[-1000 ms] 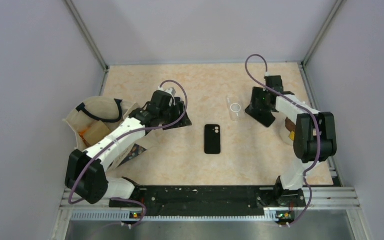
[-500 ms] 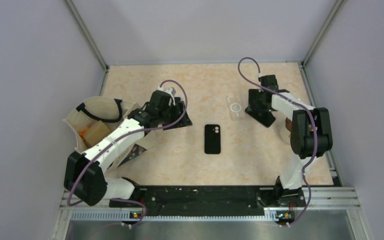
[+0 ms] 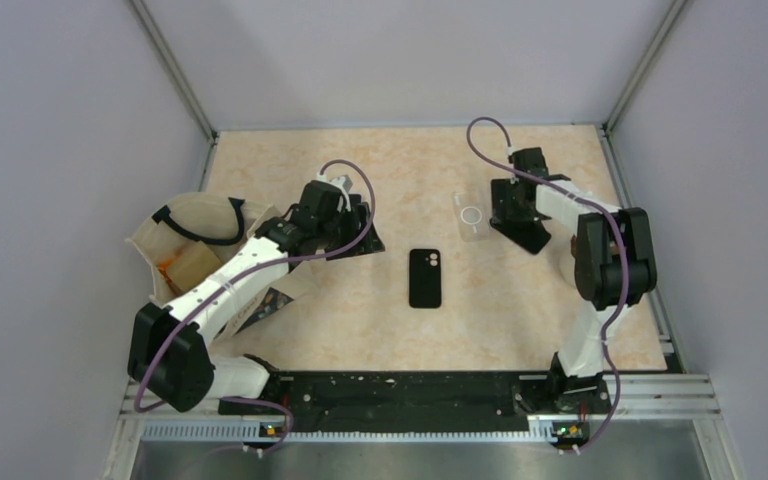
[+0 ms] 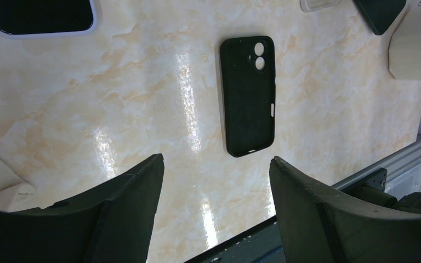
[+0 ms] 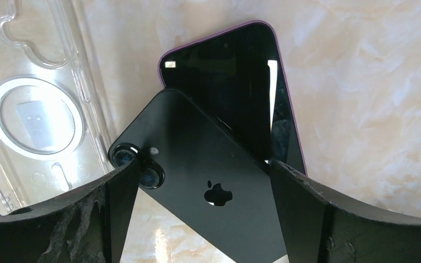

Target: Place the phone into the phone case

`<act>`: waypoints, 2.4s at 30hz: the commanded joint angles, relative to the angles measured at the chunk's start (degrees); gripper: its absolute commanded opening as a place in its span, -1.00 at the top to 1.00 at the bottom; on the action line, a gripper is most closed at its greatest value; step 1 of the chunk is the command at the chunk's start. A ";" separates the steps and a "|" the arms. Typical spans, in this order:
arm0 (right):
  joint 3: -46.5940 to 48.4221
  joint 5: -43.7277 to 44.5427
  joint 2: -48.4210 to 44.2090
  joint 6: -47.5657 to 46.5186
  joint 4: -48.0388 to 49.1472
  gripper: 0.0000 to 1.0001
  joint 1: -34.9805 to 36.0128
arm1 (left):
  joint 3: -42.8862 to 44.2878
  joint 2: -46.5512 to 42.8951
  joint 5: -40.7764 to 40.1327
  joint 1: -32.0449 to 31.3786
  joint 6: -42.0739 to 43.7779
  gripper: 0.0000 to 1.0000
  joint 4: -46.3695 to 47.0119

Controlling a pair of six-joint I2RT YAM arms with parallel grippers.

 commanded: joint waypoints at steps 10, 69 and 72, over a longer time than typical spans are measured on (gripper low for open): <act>0.64 -5.90 0.40 5.41 -5.74 -0.76 0.17 | 0.45 -1.36 1.24 -0.11 0.77 -0.51 0.88; -34.24 -13.61 -27.14 30.67 -1.84 0.18 16.07 | -0.69 10.32 8.24 -7.34 -13.85 -0.52 16.33; -37.67 -16.81 -31.50 32.89 -0.15 0.18 16.48 | 2.11 14.62 8.62 -9.03 -15.15 -0.51 18.05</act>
